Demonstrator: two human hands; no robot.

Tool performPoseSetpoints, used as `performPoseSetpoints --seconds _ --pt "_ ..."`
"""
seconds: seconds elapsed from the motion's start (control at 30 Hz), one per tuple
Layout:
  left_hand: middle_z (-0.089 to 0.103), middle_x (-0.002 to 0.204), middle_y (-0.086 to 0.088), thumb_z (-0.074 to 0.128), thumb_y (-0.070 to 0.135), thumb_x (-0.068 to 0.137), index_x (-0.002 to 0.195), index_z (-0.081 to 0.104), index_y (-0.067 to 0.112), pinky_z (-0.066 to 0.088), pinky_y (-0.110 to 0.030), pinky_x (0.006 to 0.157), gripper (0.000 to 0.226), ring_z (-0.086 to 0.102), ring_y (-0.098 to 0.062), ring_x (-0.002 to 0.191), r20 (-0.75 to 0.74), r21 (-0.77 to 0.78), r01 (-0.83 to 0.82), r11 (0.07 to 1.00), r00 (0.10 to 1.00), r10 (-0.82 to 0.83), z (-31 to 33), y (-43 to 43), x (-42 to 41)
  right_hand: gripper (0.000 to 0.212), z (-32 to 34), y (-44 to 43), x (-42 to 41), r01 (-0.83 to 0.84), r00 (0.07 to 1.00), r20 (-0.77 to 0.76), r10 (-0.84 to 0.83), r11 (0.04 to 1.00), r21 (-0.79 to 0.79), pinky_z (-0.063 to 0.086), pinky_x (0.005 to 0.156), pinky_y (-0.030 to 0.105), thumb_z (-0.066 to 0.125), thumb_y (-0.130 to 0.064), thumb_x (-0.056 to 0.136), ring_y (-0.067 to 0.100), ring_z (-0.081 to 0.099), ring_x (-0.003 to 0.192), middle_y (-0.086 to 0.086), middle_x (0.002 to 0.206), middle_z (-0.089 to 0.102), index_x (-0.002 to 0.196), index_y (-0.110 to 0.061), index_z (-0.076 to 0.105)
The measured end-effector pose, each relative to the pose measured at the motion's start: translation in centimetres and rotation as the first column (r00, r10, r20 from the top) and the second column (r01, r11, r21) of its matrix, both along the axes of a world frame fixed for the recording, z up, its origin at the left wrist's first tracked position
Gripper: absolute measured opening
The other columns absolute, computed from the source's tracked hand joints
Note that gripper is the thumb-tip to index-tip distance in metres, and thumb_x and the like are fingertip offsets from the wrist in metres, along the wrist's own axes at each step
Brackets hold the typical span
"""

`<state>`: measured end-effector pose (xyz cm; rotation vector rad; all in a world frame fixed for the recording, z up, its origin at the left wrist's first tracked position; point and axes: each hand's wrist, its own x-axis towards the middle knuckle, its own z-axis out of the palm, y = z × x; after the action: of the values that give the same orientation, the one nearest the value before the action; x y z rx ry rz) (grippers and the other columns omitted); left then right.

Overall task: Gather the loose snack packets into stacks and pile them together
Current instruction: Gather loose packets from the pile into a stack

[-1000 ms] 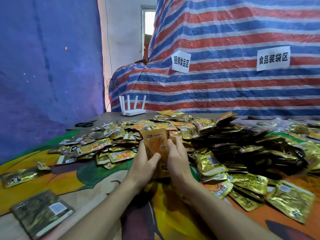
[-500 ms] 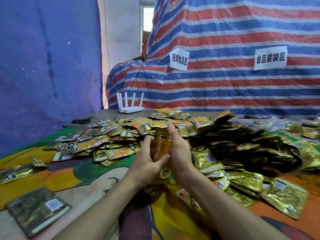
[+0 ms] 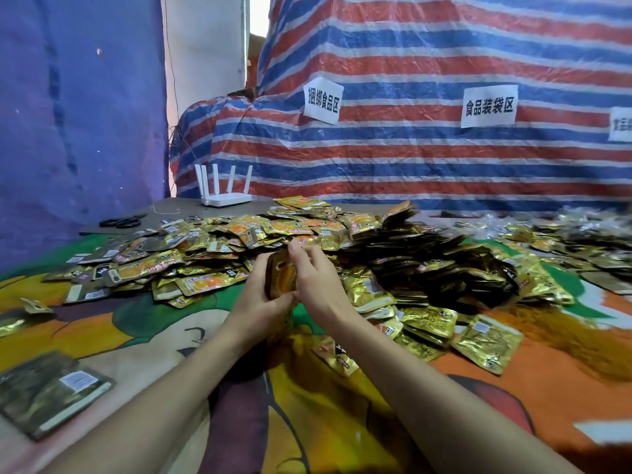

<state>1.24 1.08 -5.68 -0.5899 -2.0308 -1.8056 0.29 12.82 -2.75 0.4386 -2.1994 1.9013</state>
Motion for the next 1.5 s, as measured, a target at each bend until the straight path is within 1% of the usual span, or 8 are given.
performPoseSetpoints --seconds 0.17,0.3,0.4,0.6,0.87,1.17,1.33,1.5 --pt "0.06 0.082 -0.007 0.065 0.01 0.064 0.093 0.058 0.006 0.046 -0.031 0.07 0.03 0.057 -0.017 0.074 0.031 -0.103 0.035 0.994 0.999 -0.032 -0.3 0.4 0.2 0.037 0.3 5.4 1.8 0.216 0.974 -0.126 -0.187 0.933 0.289 0.054 0.079 0.03 0.056 -0.049 0.098 0.01 0.067 0.093 -0.006 0.101 0.072 0.112 -0.019 0.071" --pt "0.061 0.078 -0.008 0.063 0.011 0.064 0.085 0.062 0.001 0.046 -0.029 0.07 0.024 0.058 -0.016 0.071 0.016 -0.148 0.027 0.989 1.0 -0.024 -0.5 0.5 -0.1 0.039 1.5 13.3 3.1 0.534 0.845 -0.275 -0.46 0.68 0.503 0.053 0.065 0.034 0.06 -0.052 0.093 0.018 0.066 0.07 -0.006 0.069 0.069 0.064 -0.025 0.065" --pt "0.063 0.078 -0.007 0.064 0.011 0.064 0.088 0.064 -0.002 0.048 -0.03 0.071 0.027 0.06 -0.019 0.073 0.011 -0.162 0.033 0.986 0.999 -0.032 -0.6 0.5 -0.4 0.03 2.8 20.0 3.6 0.659 0.724 -0.345 -0.597 0.45 0.602 0.049 0.062 0.031 0.062 -0.043 0.092 0.022 0.064 0.069 -0.001 0.074 0.07 0.069 -0.024 0.065" --pt "0.063 0.08 -0.01 0.064 0.01 0.062 0.085 0.063 -0.002 0.048 -0.036 0.073 0.026 0.06 -0.024 0.076 0.033 -0.148 0.012 0.989 0.999 -0.008 -0.6 0.5 -0.7 0.009 1.9 28.8 4.1 0.382 0.662 -0.19 -0.725 0.108 0.918 0.041 0.055 0.027 0.065 -0.024 0.082 0.023 0.06 0.068 0.003 0.074 0.064 0.081 -0.015 0.065" --pt "0.063 0.083 -0.011 0.062 0.009 0.063 0.101 0.064 -0.002 0.05 -0.037 0.081 0.04 0.062 -0.026 0.082 0.026 -0.169 0.021 0.985 1.0 -0.017 -0.1 0.6 0.0 0.012 1.1 29.5 4.3 0.3 0.689 -0.263 -0.675 -0.065 0.952 0.04 0.055 0.026 0.058 -0.011 0.083 0.024 0.06 0.073 0.002 0.079 0.063 0.09 -0.015 0.066" --pt "0.064 0.082 -0.008 0.062 0.008 0.062 0.1 0.065 0.0 0.05 -0.039 0.084 0.039 0.063 -0.026 0.083 0.044 -0.137 0.028 0.99 0.999 -0.022 0.1 0.5 0.1 0.025 2.7 28.2 4.6 0.466 0.62 -0.345 -0.705 -0.023 0.885 0.034 0.057 0.027 0.061 -0.007 0.078 0.02 0.045 0.057 0.004 0.064 0.05 0.063 -0.014 0.042" --pt "0.064 0.082 -0.008 0.062 0.008 0.062 0.1 0.066 0.004 0.049 -0.041 0.086 0.038 0.064 -0.024 0.083 0.083 -0.088 0.036 0.996 0.996 -0.029 0.1 0.5 0.0 0.024 4.0 26.3 4.6 0.606 0.584 -0.464 -0.666 -0.023 0.795 0.036 0.057 0.029 0.062 -0.007 0.078 0.024 0.053 0.06 0.008 0.065 0.052 0.059 -0.009 0.048" --pt "0.064 0.082 -0.008 0.064 0.005 0.062 0.105 0.066 0.012 0.049 -0.042 0.088 0.043 0.062 -0.026 0.084 0.129 0.014 0.051 0.999 0.99 -0.053 0.4 0.5 0.1 0.018 5.1 20.2 4.1 0.637 0.724 -0.463 -0.512 0.239 0.733 0.057 0.066 0.04 0.058 -0.015 0.086 0.029 0.064 0.07 0.008 0.077 0.069 0.077 -0.008 0.072"
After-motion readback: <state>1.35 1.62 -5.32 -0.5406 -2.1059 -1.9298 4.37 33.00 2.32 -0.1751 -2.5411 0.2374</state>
